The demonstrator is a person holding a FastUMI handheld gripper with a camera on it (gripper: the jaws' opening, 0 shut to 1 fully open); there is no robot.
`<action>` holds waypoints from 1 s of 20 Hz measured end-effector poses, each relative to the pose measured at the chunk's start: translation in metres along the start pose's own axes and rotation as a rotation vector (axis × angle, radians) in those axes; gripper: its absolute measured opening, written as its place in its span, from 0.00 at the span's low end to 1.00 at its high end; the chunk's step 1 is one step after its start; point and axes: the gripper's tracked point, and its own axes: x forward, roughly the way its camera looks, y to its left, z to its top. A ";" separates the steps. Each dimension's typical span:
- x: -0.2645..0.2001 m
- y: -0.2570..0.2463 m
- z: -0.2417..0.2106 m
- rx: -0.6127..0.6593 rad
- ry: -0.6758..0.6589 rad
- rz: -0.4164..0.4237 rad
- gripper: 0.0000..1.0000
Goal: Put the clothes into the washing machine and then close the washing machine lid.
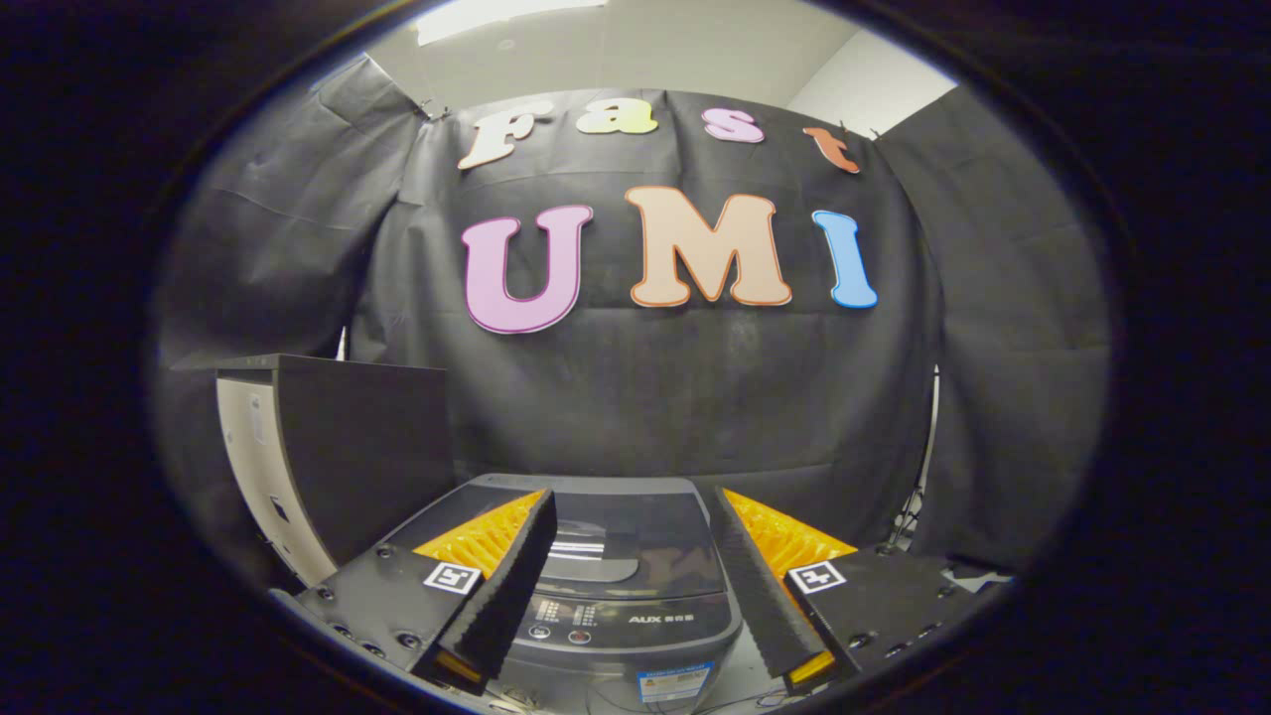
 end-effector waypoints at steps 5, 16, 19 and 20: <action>-0.011 0.003 -0.010 0.010 0.010 0.021 0.97; -0.032 -0.002 -0.035 -0.014 0.077 0.017 0.97; -0.037 -0.004 -0.042 -0.037 0.102 0.025 0.97; -0.038 -0.004 -0.043 -0.039 0.104 0.028 0.97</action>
